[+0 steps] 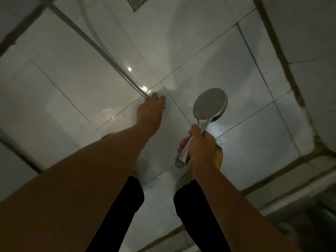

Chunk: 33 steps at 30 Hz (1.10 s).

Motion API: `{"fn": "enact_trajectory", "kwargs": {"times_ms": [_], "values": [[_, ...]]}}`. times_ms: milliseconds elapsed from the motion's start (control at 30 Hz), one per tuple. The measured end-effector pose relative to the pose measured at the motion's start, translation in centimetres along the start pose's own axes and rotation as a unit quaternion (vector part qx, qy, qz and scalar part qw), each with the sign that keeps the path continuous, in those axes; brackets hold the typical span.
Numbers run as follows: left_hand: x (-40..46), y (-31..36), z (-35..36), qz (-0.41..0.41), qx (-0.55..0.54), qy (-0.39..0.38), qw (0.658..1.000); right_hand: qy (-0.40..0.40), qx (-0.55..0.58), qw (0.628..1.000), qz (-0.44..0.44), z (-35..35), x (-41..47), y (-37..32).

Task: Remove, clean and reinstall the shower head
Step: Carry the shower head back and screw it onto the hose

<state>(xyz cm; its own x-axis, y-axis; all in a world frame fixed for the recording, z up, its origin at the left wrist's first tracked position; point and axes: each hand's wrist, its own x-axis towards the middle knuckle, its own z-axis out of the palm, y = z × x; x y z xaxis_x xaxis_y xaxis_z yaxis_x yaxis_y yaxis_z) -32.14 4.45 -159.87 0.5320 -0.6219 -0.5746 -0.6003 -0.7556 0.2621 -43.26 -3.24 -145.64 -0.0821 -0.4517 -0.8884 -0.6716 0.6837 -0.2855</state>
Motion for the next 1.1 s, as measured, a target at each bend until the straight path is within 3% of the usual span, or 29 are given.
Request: {"fn": "enact_trajectory", "kwargs": {"times_ms": [233,367,533,667,967,1100], "values": [[1.1,-0.2,0.6,-0.020,0.039,-0.002,0.999,-0.014,0.016,1.000,-0.001,-0.4,0.7,0.0],[0.4,-0.6,0.4,0.031,0.055,0.034,0.997,-0.011,0.033,0.999,0.000,-0.8,0.4,-0.4],[-2.5,0.2,-2.4,0.054,-0.041,0.043,0.997,-0.029,0.065,0.997,0.008,-1.6,-2.0,-1.7],[-5.9,1.8,-7.4,0.039,-0.149,0.021,0.988,-0.040,0.069,0.997,-0.005,-2.7,-5.2,-4.4],[-13.9,5.8,-22.4,0.057,-0.240,0.138,0.959,-0.076,0.130,0.988,-0.048,-5.9,-16.4,-13.4],[-17.9,8.4,-31.3,0.035,-0.336,0.137,0.931,-0.101,0.177,0.977,-0.062,-7.9,-22.5,-17.5]]}}
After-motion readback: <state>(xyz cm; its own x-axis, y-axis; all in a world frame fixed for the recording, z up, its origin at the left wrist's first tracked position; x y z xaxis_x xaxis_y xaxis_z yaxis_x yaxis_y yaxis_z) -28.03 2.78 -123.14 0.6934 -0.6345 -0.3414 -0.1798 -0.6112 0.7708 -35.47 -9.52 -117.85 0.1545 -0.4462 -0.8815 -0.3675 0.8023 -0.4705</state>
